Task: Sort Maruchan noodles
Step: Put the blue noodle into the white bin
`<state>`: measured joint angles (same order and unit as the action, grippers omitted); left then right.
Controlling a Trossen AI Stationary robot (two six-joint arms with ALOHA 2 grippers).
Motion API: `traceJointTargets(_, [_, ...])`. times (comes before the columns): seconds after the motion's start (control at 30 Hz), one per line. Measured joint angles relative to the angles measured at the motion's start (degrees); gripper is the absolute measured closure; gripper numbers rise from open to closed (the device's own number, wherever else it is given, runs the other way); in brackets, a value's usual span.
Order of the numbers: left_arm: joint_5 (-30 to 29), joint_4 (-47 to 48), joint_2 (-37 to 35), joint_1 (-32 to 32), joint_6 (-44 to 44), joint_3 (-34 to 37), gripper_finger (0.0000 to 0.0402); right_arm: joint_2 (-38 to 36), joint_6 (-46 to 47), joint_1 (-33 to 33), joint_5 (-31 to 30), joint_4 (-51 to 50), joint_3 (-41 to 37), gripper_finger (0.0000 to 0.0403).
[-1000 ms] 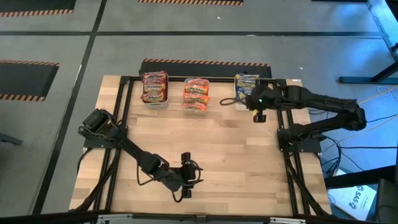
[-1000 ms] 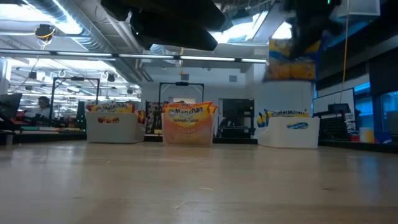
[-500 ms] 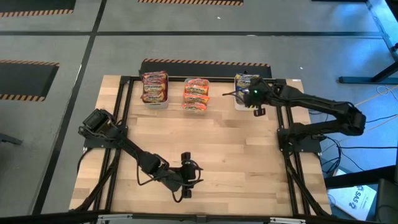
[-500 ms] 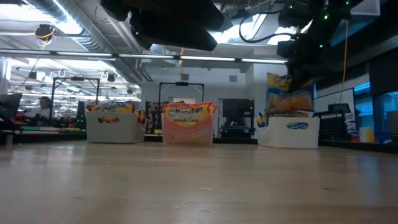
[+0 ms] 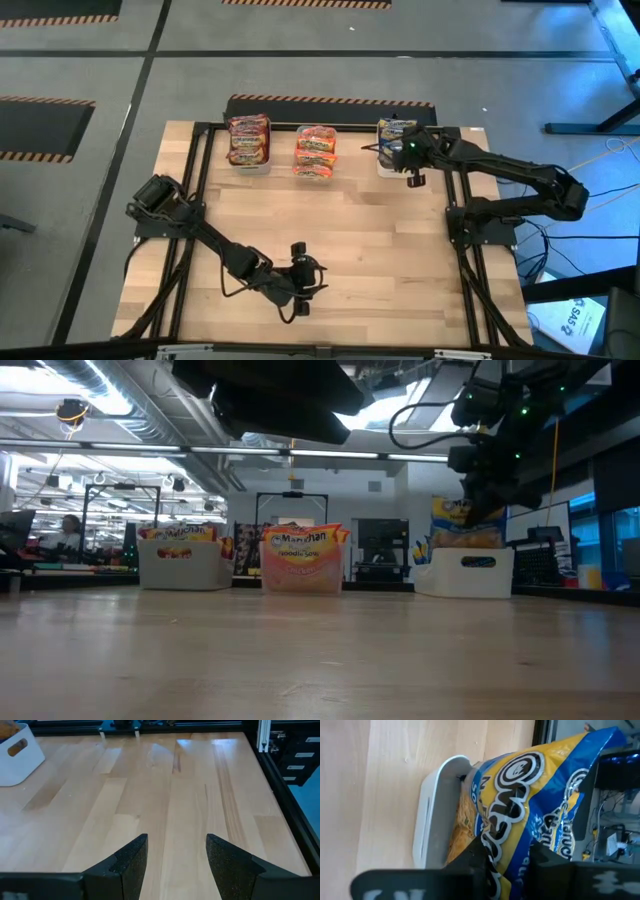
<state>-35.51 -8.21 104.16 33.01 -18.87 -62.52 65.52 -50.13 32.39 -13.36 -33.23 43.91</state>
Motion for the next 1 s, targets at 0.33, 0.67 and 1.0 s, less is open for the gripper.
traceJointTargets(0.33, [0.11,0.02,-0.04,0.02,-0.07,-0.02,0.0205,2.96,-0.89,2.10,0.50,-1.24,-0.53,0.0354])
traceJointTargets(0.67, [0.26,0.04,-0.04,0.01,-0.04,-0.02,0.0205,3.52,-1.11,0.95,-4.65,-5.90,3.39,0.0354])
traceJointTargets(1.0, [0.26,0.04,-0.04,-0.37,-0.02,-0.02,0.0205,7.65,-3.88,1.02,-1.89,-9.96,3.92,0.0354])
